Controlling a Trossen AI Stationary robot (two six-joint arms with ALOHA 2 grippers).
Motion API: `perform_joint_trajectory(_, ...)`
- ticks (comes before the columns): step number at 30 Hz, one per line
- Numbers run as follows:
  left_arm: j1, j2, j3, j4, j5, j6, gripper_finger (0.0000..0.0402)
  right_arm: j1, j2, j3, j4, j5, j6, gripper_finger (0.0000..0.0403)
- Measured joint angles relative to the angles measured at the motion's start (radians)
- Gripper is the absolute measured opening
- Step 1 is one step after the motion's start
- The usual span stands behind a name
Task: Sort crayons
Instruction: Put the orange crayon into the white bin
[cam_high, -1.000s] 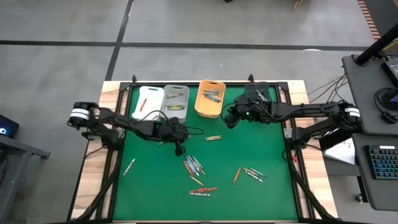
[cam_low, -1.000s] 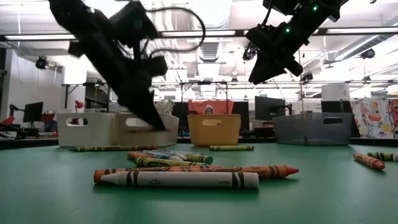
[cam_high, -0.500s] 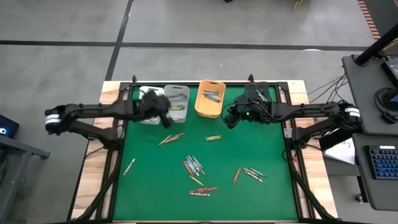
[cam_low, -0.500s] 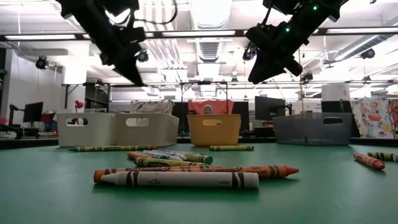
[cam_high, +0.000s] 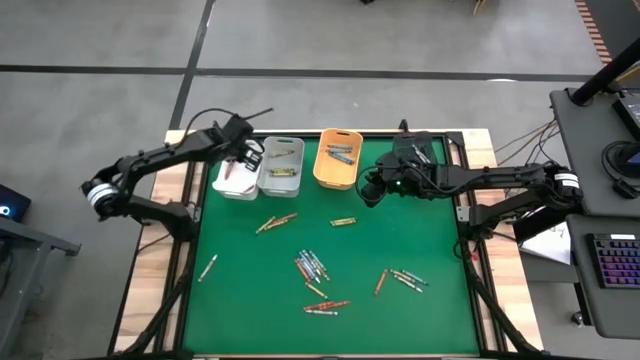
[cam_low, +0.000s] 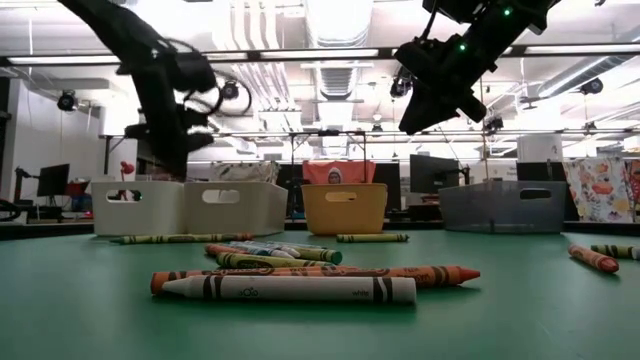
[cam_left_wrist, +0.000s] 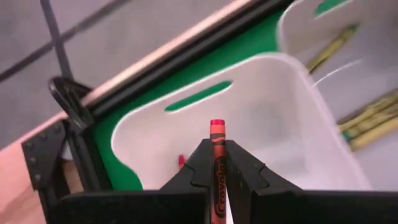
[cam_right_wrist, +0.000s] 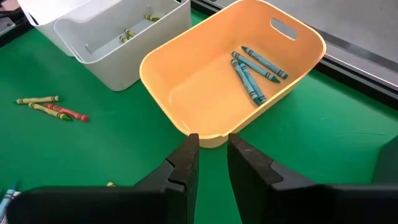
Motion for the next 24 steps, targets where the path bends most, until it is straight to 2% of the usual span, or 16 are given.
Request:
perform_joint_trajectory(12,0.003,0.200,0.001,0.002,0.001,-0.030,0.0000,0.000,0.002,0.000,0.002,0.000,0.000,0.0071)
perform_joint_trajectory(16,0.001,0.225,0.005,0.015,-0.006,-0.049,0.0007,0.000,0.002,0.000,0.003,0.001,0.000,0.0075)
perform_joint_trajectory(19,0.004,0.226,-0.001,-0.003,-0.052,-0.040,0.0019,0.000,0.002,0.000,0.006,0.000,0.001,0.0074)
perform_joint_trajectory(24,0.002,0.205,0.007,-0.006,-0.050,-0.040,0.0036,0.000,0.003,0.000,0.007,0.000,0.001,0.0069)
